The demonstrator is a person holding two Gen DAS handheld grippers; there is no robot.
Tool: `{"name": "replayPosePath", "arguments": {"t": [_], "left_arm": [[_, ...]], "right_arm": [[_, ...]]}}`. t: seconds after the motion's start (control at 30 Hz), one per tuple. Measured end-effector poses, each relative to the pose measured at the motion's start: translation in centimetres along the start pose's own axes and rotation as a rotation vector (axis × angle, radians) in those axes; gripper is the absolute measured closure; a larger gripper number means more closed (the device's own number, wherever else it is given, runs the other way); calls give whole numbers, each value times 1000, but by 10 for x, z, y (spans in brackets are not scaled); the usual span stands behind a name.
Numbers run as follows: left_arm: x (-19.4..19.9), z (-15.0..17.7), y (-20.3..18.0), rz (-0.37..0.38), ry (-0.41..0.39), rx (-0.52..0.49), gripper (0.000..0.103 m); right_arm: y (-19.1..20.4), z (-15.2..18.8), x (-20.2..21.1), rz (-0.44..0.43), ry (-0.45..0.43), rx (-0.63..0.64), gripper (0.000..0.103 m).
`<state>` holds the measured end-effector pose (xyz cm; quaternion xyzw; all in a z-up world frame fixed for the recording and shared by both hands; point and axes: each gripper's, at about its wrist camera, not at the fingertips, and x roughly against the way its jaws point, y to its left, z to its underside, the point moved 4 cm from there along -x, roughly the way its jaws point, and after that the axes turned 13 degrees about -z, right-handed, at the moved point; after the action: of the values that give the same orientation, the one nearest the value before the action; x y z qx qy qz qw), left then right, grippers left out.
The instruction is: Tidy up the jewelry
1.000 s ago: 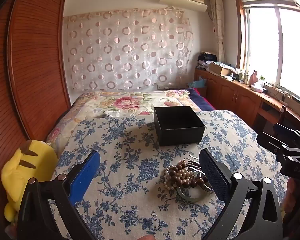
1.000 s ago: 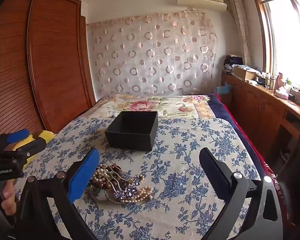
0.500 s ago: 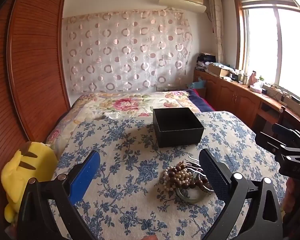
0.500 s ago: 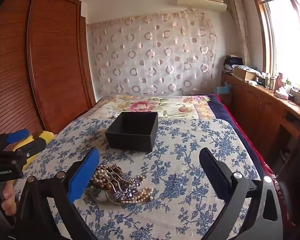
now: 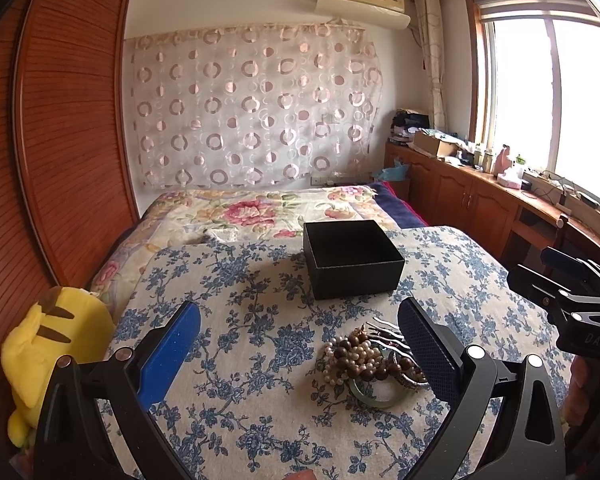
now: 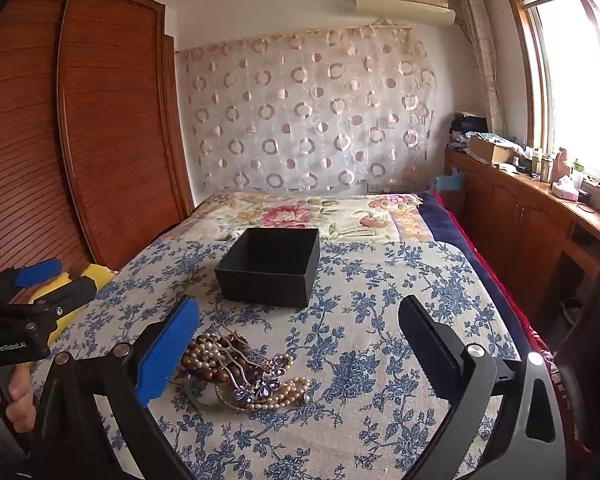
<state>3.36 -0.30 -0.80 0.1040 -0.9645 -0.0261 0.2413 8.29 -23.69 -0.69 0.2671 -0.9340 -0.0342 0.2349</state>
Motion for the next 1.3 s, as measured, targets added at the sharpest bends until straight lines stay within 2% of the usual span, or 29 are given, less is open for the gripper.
{"name": "replayPosePath", "arguments": {"t": [1.3], "left_arm": [[0, 3, -2, 7, 1, 2, 7]], "right_arm": [[-1, 1, -1, -2, -3, -1, 2]]}}
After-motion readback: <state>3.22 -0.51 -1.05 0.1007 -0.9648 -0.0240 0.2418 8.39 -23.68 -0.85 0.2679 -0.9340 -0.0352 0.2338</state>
